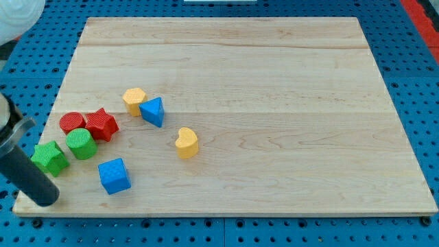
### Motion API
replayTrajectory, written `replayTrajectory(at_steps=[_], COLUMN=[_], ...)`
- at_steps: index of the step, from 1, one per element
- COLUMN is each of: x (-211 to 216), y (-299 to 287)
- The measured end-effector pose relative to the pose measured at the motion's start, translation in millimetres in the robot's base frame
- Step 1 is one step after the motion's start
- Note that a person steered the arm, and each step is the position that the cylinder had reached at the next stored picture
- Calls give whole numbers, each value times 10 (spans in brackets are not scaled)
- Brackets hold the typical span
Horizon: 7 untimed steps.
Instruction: Place the red star in between the blue triangle and yellow hexagon
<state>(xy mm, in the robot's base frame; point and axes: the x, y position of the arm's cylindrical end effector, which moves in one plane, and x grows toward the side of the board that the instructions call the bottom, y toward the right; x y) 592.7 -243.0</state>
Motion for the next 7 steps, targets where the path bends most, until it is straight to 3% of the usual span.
replayTrajectory(at_steps=[4,7], x=[-898,-1562], y=[134,882])
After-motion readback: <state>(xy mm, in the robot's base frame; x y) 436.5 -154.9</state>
